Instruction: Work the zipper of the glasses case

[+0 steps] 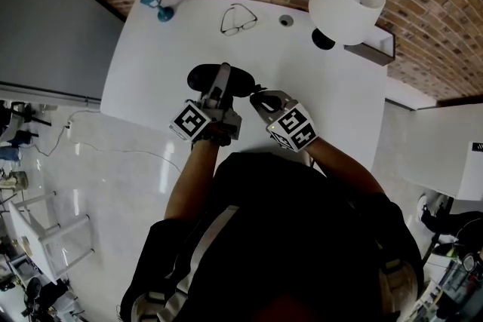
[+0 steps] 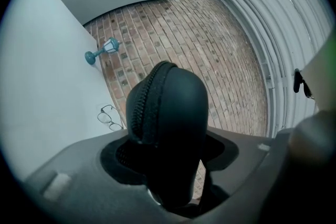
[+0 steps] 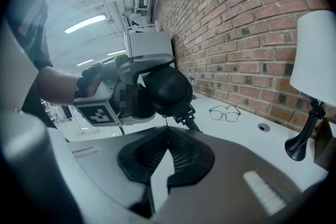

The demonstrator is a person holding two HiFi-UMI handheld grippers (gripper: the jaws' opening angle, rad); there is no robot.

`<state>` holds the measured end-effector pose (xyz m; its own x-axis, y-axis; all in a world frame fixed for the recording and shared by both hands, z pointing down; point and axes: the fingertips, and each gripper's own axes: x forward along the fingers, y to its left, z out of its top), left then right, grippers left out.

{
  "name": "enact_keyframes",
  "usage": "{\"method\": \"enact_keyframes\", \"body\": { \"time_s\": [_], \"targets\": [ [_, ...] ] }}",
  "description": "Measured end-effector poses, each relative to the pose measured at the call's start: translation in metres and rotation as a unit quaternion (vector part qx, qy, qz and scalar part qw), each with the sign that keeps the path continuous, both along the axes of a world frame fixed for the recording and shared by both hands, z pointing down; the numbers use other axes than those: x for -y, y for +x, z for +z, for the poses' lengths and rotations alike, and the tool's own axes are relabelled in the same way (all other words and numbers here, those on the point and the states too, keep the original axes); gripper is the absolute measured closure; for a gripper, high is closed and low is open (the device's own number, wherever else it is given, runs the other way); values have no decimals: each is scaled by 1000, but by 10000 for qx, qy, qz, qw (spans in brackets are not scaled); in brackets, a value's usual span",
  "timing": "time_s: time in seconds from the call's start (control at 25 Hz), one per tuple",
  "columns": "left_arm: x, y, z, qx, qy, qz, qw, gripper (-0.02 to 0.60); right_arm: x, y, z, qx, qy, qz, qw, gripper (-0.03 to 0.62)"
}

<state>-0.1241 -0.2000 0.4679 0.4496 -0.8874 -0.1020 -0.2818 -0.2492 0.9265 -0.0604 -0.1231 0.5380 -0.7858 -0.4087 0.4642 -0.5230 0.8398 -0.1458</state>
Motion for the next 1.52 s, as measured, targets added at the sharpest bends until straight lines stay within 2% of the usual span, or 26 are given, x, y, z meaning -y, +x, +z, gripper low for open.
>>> {"method": "enact_keyframes", "body": {
  "time_s": [0.08,0.28,0.4,0.44,0.64,0.8,0.96,1.16,1.32,1.44,1.52],
  "targets": [
    [-1,1,2,123,-13,107,9999,308,0,2,1,-4,-21,4,10000,591],
    [-3,4,4,7,-159,276,9995,331,-3,1,3,-24,-40,-23,10000,592],
    [-2,2,7,454,-26,415,9981,333,-4,2,4,-63,35,-30,10000,592],
    [-2,1,8,488,-31,428,9979,333,-4,2,4,-81,68,-27,9999,592],
    [-2,-6,18,144,-314,251,9991,331,0,5,3,-133,136,59,9998,592],
    [-2,-2,22,284,-408,324,9982,328,2,10,8,-311,188,123,9993,592],
    [-2,-2,22,-152,-485,282,9983,330,7,14,6,-323,214,300,9988,592],
    [-2,-4,28,-174,-653,288,9973,328,5,11,1,-458,350,232,9981,591],
    [-1,-10,38,-810,-980,85,9918,328,5,11,0,-439,338,247,9982,591],
    [-2,-10,41,-904,-1031,16,9906,327,4,6,-1,-522,464,122,9975,591],
    [-1,-8,40,-894,-989,39,9911,327,2,3,1,-592,545,58,9967,566]
  ]
}}
